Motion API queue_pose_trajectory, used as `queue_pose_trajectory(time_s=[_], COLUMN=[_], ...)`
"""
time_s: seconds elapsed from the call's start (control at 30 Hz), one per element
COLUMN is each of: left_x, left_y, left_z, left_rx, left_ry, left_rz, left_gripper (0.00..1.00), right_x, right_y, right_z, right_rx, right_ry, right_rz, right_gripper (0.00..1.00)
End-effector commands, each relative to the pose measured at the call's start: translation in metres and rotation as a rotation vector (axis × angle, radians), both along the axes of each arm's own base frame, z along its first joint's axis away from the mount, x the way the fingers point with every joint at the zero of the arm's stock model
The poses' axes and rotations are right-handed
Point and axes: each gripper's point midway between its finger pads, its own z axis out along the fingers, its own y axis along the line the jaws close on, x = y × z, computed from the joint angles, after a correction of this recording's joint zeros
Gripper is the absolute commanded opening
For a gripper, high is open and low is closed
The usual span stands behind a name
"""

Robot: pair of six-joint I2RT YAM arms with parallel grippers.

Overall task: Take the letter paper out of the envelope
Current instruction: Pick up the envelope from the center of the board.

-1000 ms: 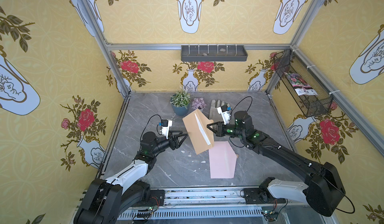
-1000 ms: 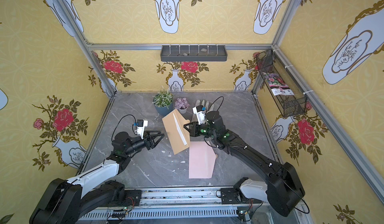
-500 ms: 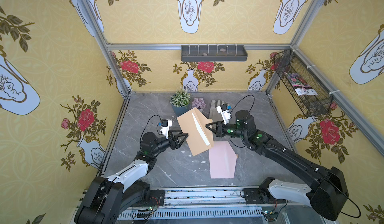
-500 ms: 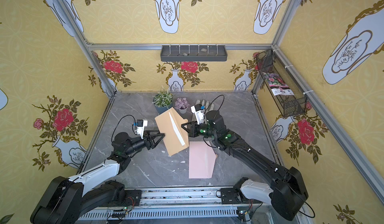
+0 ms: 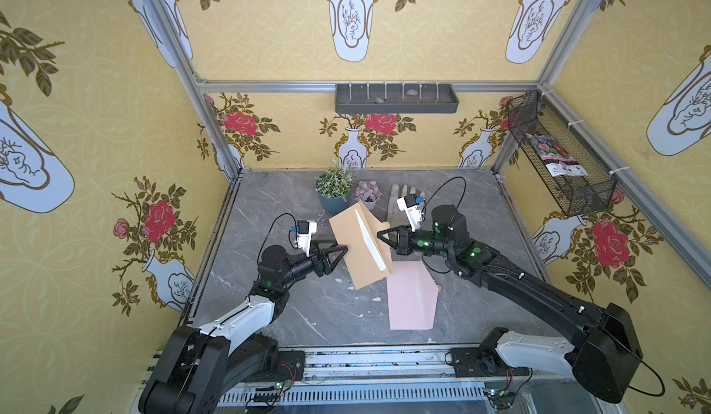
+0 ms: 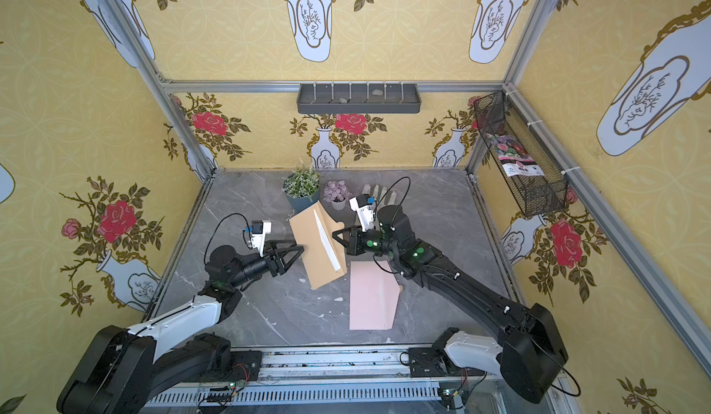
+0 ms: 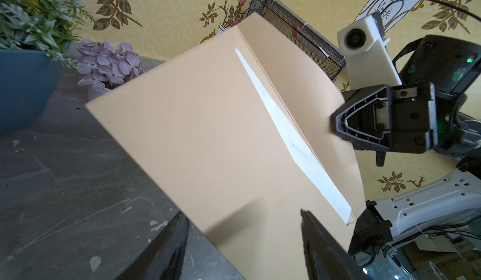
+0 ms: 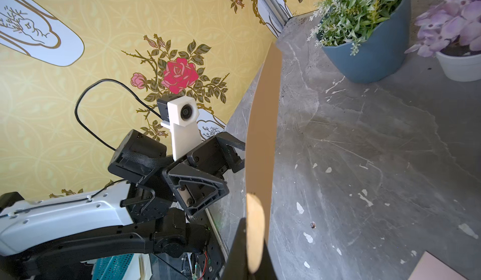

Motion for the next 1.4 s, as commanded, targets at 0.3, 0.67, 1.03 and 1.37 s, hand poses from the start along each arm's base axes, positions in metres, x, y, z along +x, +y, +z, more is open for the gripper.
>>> queue_pose_trajectory(time_s=[0.3,0.67,1.03,1.37], left_x=[-0.002,-0.005,-0.008,-0.007], left_y=[-0.003,-0.003,-0.004,-0.002], left_z=[0.006,0.009,0.012,0.011], left_rx=[-0.015,-0.018,-0.022,-0.016], left_ry=[-0.028,-0.046,-0.058,-0.061], left_rz=[-0.025,-0.034,-0.051,-0.032], left_gripper=[0.69,0.69,0.2,0.0], right_x=[-0.008,-0.006,-0.001,0.002], right_y=[0.002,0.013,0.023,0.009], right_z=[0.03,0.016,0.006,-0.011], right_rx=[0.08,0.093,0.088,-0.096], right_ry=[-0.059,-0.03,-0.014,-0.012], right_rz=[0.03,0.056,0.075,0.017], right_gripper=[0.0,0.0,0.0,0.49])
